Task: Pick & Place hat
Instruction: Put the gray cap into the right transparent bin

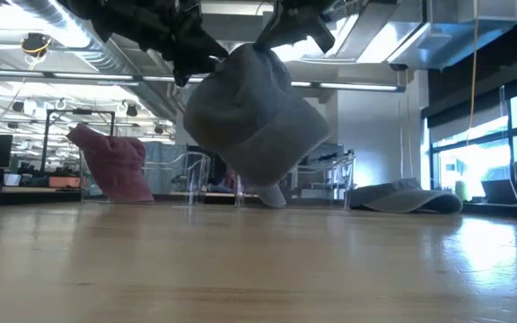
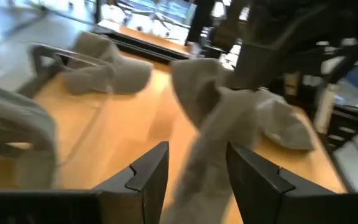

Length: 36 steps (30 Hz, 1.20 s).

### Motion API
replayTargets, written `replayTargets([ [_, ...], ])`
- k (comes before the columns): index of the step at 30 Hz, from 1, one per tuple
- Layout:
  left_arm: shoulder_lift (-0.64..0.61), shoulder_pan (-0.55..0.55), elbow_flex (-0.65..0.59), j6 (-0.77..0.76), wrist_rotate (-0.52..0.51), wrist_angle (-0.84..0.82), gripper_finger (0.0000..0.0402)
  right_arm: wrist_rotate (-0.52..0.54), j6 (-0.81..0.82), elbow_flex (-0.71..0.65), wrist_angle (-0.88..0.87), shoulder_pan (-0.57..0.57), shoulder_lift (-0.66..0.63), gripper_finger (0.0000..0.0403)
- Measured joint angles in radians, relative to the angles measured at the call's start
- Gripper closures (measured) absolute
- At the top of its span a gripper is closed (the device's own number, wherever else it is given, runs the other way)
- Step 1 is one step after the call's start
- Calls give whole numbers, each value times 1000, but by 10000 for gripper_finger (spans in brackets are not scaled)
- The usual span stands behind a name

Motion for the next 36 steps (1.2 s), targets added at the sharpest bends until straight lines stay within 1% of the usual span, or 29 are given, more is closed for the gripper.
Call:
replayTargets([
  [4, 0, -10, 0, -26, 65, -4, 249, 0, 0, 0, 1, -1, 0, 401],
  [7, 0, -32, 0, -29, 61, -8, 248, 0, 0, 0, 9, -1, 0, 401],
  [13, 0, -74, 0, 68, -39, -54, 251, 0, -1, 0, 36, 0, 0, 401],
  [16, 0, -84, 0, 81, -123, -72, 254, 0, -2, 0, 38, 1, 0, 401],
  [18, 0, -85, 0, 80, -155, -73, 256, 0, -2, 0, 37, 3, 0, 401],
  [24, 0, -85, 0, 81, -164, -72, 260, -18, 0, 0, 37, 3, 0, 400],
  [29, 0, -85, 0, 82, -162, -72, 287, -18, 1, 0, 35, 3, 0, 400],
  [32, 0, -85, 0, 75, -144, -71, 315, -18, 2, 0, 34, 3, 0, 400],
  [36, 0, -82, 0, 13, -100, -70, 359, -18, 2, 0, 33, 3, 0, 400],
])
